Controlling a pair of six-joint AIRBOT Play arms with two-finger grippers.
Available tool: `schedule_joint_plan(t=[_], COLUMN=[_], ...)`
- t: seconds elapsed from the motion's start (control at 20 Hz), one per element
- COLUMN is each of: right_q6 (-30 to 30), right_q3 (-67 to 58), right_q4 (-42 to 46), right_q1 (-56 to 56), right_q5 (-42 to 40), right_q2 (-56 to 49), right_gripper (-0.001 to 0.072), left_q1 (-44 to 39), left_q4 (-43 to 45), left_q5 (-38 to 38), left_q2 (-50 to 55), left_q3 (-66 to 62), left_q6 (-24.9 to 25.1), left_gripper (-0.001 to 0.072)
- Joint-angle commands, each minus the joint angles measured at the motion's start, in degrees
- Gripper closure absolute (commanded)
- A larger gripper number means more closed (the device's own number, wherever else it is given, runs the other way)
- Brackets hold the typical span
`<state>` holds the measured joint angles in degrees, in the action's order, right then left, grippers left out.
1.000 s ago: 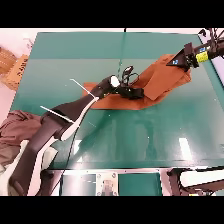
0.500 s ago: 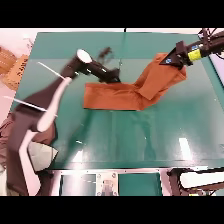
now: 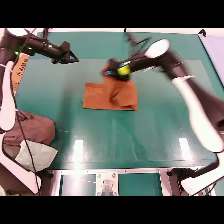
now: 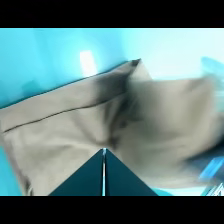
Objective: Fold the shirts.
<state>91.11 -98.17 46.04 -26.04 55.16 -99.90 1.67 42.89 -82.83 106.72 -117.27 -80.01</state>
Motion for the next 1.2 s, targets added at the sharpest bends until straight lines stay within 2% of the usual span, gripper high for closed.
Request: schedule_joint_plan(t=[0.0, 0.1, 0.2, 0.55, 0.7, 0.85, 1.15], right_q6=[1.5, 1.5, 1.5, 1.9, 0.1, -2.5, -11.3], right_q3=[0.6, 0.5, 0.4, 1.7, 9.8, 15.8, 16.8], right_q4=[-0.6, 0.5, 0.5, 6.7, 7.0, 4.0, -14.1], right_q1=[-13.1, -12.3, -6.5, 22.2, 28.2, 29.5, 23.3], right_q5=[-21.6, -19.6, -14.0, 14.2, 14.3, 12.9, 10.7], right_q2=[-8.2, -8.0, -5.3, 0.9, 0.5, -3.0, -10.4], right_gripper=[0.0165, 0.0166, 0.0165, 0.0165, 0.0165, 0.0165, 0.0165], left_q1=[2.5, 2.5, 2.5, 2.5, 2.5, 2.5, 2.5], left_q4=[0.1, 0.1, 0.6, 7.8, 8.8, 8.8, 8.8], left_q5=[-2.6, -3.3, -3.9, -4.2, -4.2, -4.2, -4.1], left_q2=[-0.7, -0.8, -0.8, -0.8, -0.8, -0.8, -0.8], left_q3=[0.0, 0.0, 0.0, 0.0, 0.0, 0.0, 0.0], left_q6=[2.6, 3.8, 4.1, 5.2, 5.0, 4.9, 4.9], left_gripper=[0.0686, 0.0686, 0.0686, 0.0686, 0.0686, 0.0687, 0.0686])
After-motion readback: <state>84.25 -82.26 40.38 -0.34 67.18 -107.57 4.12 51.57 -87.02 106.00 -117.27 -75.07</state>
